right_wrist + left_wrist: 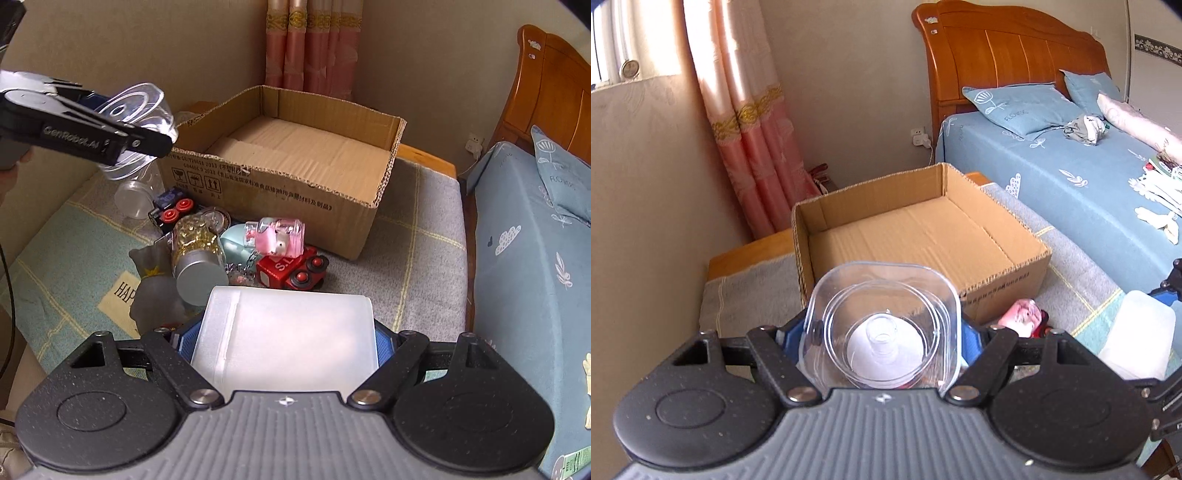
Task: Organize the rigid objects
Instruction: 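Carry both held items into the cardboard box and open both tools, then withdraw both tools from the cardboard box back over the blanket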
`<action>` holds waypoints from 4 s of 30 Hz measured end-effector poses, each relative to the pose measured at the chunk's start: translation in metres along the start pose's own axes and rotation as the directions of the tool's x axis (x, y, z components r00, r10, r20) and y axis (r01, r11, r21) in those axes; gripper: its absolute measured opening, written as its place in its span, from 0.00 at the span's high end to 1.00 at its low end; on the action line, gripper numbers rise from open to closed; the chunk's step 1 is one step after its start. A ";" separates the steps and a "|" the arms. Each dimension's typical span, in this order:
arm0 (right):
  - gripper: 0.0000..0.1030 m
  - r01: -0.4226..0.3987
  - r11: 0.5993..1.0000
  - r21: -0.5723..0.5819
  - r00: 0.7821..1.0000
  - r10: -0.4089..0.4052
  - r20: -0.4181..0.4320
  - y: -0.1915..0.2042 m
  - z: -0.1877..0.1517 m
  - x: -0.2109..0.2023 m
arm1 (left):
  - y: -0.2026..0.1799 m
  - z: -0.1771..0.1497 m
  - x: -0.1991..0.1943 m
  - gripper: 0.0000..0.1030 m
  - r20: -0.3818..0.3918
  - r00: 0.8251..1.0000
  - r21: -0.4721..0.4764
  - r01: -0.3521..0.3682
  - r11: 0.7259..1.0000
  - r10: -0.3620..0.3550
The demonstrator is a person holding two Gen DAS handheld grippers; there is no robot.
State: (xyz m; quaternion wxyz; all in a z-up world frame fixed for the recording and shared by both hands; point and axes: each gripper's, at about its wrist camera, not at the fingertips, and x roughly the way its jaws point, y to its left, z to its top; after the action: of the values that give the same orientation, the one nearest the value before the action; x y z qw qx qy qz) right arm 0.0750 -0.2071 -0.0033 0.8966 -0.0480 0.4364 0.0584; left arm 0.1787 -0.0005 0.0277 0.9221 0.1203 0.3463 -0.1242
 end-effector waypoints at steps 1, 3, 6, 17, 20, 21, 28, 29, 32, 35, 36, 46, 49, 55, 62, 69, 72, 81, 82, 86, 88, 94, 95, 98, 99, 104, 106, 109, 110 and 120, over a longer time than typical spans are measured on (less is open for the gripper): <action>0.15 0.002 1.000 0.001 1.000 -0.002 0.006 -0.002 0.003 -0.001 | 0.000 0.007 0.006 0.25 -0.002 1.000 0.003 0.002 1.000 -0.002; 0.15 0.010 1.000 -0.001 1.000 -0.010 0.018 -0.005 0.009 -0.004 | 0.001 0.019 0.017 0.25 -0.007 1.000 0.004 0.002 1.000 -0.002; 0.15 0.023 1.000 -0.013 0.999 -0.022 0.037 -0.008 0.018 -0.006 | 0.004 0.030 0.036 0.25 -0.023 1.000 -0.004 -0.011 1.000 0.011; 0.15 0.034 0.999 -0.040 0.993 -0.029 0.115 -0.014 0.061 -0.006 | 0.022 0.034 0.068 0.07 -0.004 0.994 -0.088 -0.110 0.990 0.110; 0.15 0.027 0.999 -0.044 0.991 -0.021 0.130 -0.017 0.075 -0.002 | 0.022 0.026 0.055 0.06 0.005 0.996 -0.103 -0.091 0.990 0.092; 0.15 0.022 0.999 -0.046 0.991 -0.016 0.132 -0.019 0.081 0.001 | 0.021 0.023 0.050 0.06 0.011 0.996 -0.108 -0.089 0.990 0.091; 0.15 -0.005 0.999 -0.034 0.989 0.010 0.151 -0.030 0.124 0.025 | 0.028 -0.005 0.019 0.03 0.002 0.989 -0.181 -0.147 0.972 0.149; 0.15 -0.008 1.000 -0.029 0.989 0.012 0.150 -0.032 0.132 0.030 | 0.030 -0.010 0.014 0.02 -0.002 0.986 -0.195 -0.161 0.967 0.164; 0.15 -0.007 1.000 -0.026 0.990 0.010 0.140 -0.035 0.153 0.043 | 0.038 -0.028 0.001 0.02 -0.007 0.978 -0.236 -0.202 0.950 0.207; 0.15 0.004 0.999 -0.036 0.991 0.001 0.134 -0.036 0.174 0.058 | 0.046 -0.042 -0.006 0.02 -0.021 0.976 -0.270 -0.212 0.939 0.215; 0.15 0.012 0.999 -0.039 0.991 -0.007 0.136 -0.036 0.180 0.062 | 0.049 -0.047 -0.008 0.02 -0.030 0.975 -0.278 -0.218 0.936 0.218; 0.00 0.019 1.000 0.005 0.988 -0.019 0.152 -0.035 0.204 0.072 | 0.060 -0.074 -0.016 0.02 -0.067 0.968 -0.307 -0.250 0.918 0.241; 0.00 0.024 1.000 -0.007 0.987 -0.022 0.160 -0.028 0.196 0.062 | 0.061 -0.077 -0.019 0.02 -0.065 0.970 -0.306 -0.243 0.921 0.234; 0.00 0.038 0.998 -0.050 0.986 -0.029 0.163 -0.011 0.176 0.044 | 0.055 -0.083 -0.026 0.02 -0.059 0.974 -0.295 -0.227 0.928 0.220; 0.00 0.011 0.999 -0.038 0.988 -0.005 0.155 0.003 0.147 0.031 | 0.052 -0.093 -0.031 0.02 -0.057 0.980 -0.297 -0.199 0.934 0.190; 0.00 -0.006 1.000 -0.023 0.991 0.009 0.135 0.031 0.107 0.033 | 0.053 -0.101 -0.031 0.02 -0.059 0.981 -0.270 -0.193 0.943 0.184; 0.00 -0.008 0.999 -0.031 0.991 0.012 0.130 0.045 0.091 0.033 | 0.059 -0.100 -0.022 0.02 -0.053 0.985 -0.259 -0.175 0.950 0.167; 0.00 0.031 0.999 -0.039 0.988 -0.024 0.155 0.058 0.053 0.018 | 0.088 -0.067 0.013 0.02 0.017 0.998 -0.238 -0.050 0.970 0.056; 0.00 0.037 0.999 -0.037 0.988 -0.031 0.154 0.056 0.050 0.017 | 0.089 -0.061 0.018 0.02 0.017 0.999 -0.212 -0.029 0.977 0.034; 0.00 0.057 0.998 -0.004 0.987 -0.056 0.150 0.045 0.041 0.013 | 0.095 -0.046 0.036 0.02 -0.003 0.999 -0.185 -0.035 0.982 0.035; 0.00 0.054 0.998 0.026 0.987 -0.057 0.153 0.037 0.037 0.009 | 0.101 -0.042 0.034 0.02 0.012 0.997 -0.211 -0.072 0.975 0.076; 0.00 0.040 0.996 0.080 0.988 -0.051 0.146 0.021 0.032 0.012 | 0.121 -0.030 0.050 0.02 -0.079 0.968 -0.259 -0.251 0.933 0.239; 0.00 0.035 0.996 0.085 0.988 -0.048 0.145 0.019 0.032 0.013 | 0.126 -0.030 0.057 0.02 -0.109 0.965 -0.278 -0.260 0.925 0.238; 0.00 0.019 0.996 0.087 0.988 -0.032 0.148 0.020 0.031 0.014 | 0.136 -0.030 0.081 0.02 -0.211 0.952 -0.302 -0.278 0.912 0.221; 0.00 0.015 0.996 0.085 0.988 -0.028 0.149 0.020 0.030 0.014 | 0.137 -0.031 0.089 0.02 -0.238 0.947 -0.289 -0.283 0.915 0.218; 0.00 0.011 0.998 0.067 0.988 -0.022 0.155 0.025 0.027 0.011 | 0.138 -0.034 0.105 0.02 -0.318 0.924 -0.280 -0.306 0.910 0.212; 0.00 0.011 0.998 0.056 0.987 -0.020 0.157 0.026 0.025 0.009 | 0.137 -0.038 0.101 0.02 -0.326 0.923 -0.283 -0.301 0.911 0.204; 0.00 0.008 0.999 0.041 0.988 -0.014 0.154 0.026 0.025 0.008 | 0.132 -0.044 0.093 0.02 -0.337 0.924 -0.273 -0.277 0.921 0.178; 0.00 0.008 0.999 0.034 0.988 -0.013 0.153 0.025 0.025 0.008 | 0.130 -0.047 0.090 0.02 -0.338 0.926 -0.275 -0.268 0.924 0.168; 0.00 -0.036 0.999 -0.031 0.992 0.039 0.120 0.044 0.018 0.020 | 0.089 -0.094 0.045 0.02 -0.339 0.936 -0.242 -0.189 0.952 0.100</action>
State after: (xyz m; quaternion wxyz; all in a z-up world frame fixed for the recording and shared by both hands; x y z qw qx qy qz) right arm 0.0949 -0.1593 -0.0091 0.9193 -0.0489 0.3813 0.0842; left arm 0.1824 0.1051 -0.0589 0.8673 0.0370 0.4962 0.0143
